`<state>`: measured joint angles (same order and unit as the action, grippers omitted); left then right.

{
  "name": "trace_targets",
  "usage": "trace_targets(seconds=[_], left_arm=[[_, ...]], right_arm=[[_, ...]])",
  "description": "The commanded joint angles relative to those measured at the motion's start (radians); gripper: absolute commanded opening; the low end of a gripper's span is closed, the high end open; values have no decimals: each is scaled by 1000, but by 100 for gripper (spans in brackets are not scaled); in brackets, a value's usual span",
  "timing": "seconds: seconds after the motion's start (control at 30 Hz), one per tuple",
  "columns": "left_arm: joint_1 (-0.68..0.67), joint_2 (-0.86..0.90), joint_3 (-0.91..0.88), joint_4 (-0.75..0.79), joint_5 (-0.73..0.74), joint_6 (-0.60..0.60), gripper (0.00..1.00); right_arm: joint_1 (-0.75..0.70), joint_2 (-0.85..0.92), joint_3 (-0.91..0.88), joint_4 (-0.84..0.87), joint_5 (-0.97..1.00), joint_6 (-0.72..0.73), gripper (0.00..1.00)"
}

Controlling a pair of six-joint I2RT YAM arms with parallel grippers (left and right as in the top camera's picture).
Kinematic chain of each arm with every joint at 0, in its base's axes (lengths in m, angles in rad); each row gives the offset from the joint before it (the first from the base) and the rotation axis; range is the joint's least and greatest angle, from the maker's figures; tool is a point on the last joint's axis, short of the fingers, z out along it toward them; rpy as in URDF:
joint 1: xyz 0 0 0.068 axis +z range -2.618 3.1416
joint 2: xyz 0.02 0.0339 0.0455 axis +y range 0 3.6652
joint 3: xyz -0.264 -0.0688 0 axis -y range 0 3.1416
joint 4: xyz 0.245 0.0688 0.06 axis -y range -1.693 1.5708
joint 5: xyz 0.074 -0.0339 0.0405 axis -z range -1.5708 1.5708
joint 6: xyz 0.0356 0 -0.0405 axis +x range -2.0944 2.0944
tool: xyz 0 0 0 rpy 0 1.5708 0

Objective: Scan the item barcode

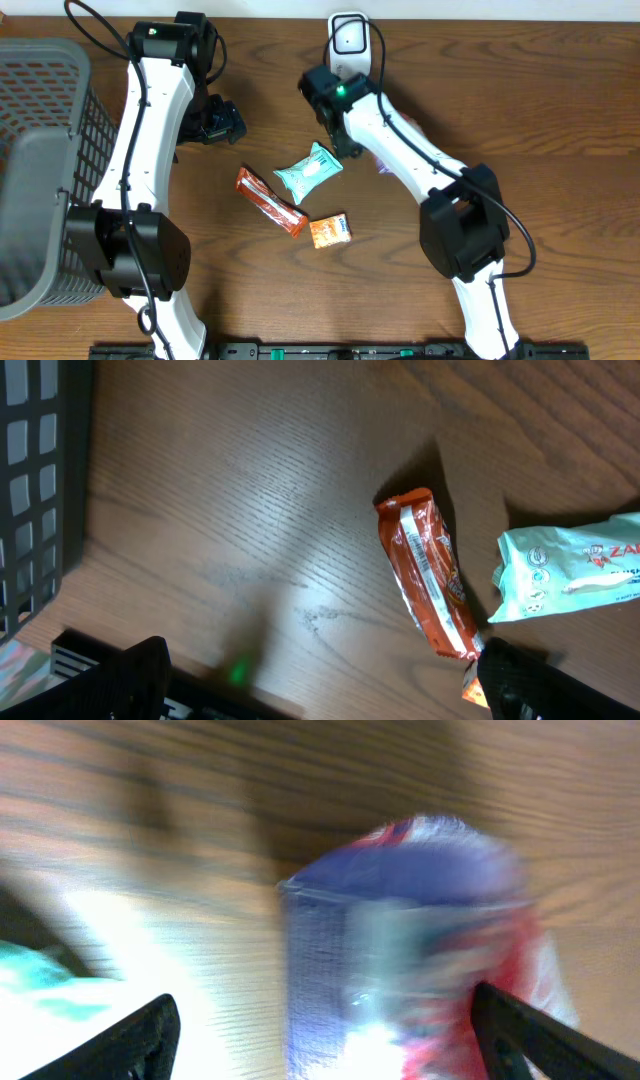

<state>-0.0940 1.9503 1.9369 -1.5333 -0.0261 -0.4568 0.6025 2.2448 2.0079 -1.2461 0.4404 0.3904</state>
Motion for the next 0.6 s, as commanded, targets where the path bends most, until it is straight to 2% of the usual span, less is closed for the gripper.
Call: trace_targets(seconds=[0.0, 0.1, 0.23, 0.3, 0.43, 0.57], left_arm=[[3, 8, -5, -2, -9, -13, 98], [3, 8, -5, -2, -9, -13, 98], [3, 8, -5, -2, -9, -13, 98], [3, 8, -5, -2, -9, -12, 98], [3, 8, -5, -2, -9, -13, 98], [3, 8, -5, -2, -9, -13, 98]], right_arm=[[-51, -29, 194, -48, -216, -63, 93], [-103, -29, 317, -115, -259, -97, 99], [-203, -29, 369, -171, -299, -129, 99], [-269, -24, 360, -196, -420, -210, 99], [-398, -17, 269, -216, -785, -415, 99], [-484, -17, 103, -152, -996, -494, 98]])
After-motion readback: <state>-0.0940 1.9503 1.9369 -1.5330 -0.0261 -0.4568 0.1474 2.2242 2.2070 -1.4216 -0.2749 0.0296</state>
